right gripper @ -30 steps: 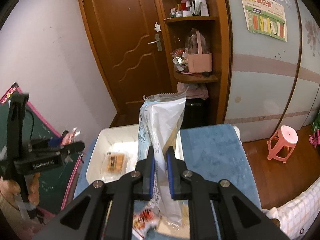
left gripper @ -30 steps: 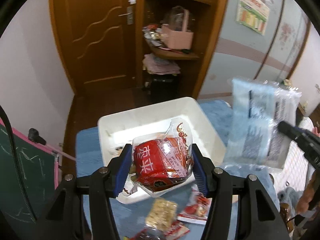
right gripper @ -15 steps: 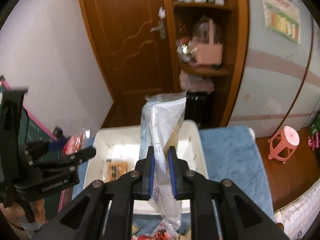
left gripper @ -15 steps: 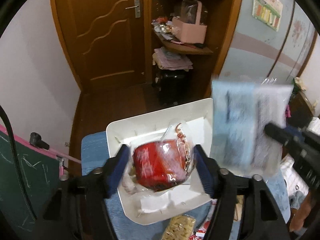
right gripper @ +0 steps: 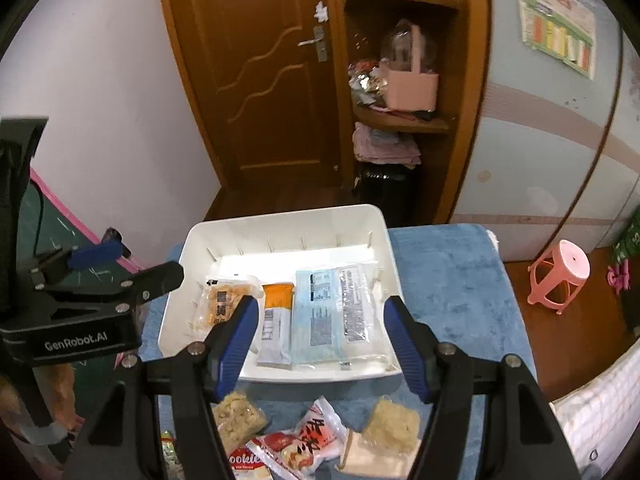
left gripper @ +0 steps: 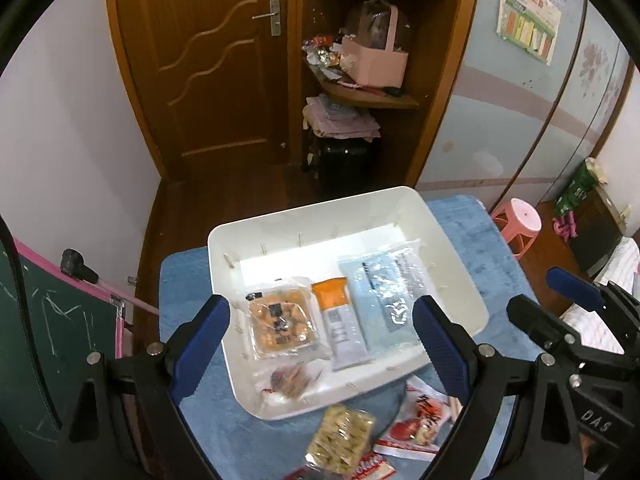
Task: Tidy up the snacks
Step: 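Carry both packages into the white bin and open both tools, then withdraw both tools from the bin over the remaining snacks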
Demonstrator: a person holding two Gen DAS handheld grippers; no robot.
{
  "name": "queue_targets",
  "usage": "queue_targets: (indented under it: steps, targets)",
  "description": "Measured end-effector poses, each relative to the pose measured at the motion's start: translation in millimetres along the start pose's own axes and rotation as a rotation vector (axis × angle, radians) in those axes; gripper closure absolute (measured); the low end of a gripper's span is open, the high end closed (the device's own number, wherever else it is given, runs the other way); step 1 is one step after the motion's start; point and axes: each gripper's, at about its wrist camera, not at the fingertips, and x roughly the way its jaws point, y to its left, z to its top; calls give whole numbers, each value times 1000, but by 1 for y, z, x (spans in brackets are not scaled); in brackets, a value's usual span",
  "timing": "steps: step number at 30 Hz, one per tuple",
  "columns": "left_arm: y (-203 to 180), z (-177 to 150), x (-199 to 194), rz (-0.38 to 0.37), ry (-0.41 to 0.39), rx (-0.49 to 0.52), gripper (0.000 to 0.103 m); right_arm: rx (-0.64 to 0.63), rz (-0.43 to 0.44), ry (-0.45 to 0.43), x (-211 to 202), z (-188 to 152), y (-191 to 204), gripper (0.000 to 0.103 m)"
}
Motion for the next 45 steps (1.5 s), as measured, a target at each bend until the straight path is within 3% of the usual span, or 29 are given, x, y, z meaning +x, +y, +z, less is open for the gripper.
queue_targets:
  steps: [11, 23, 35, 45]
  targets:
    - [-50, -18, -73, 3, -79, -35, 11, 29, 59, -102, -80, -17, -35, 37]
    - [-141, -65, -134, 48, -139, -104, 10, -95, 108, -132, -147, -54, -88, 37]
    - [-201, -104, -136, 83, -115, -130, 10, -96, 127, -137, -172, -85, -140, 37]
    - [-218, -126, -121, 111, -84, -127, 10, -106, 117, -115, -168, -109, -160, 37]
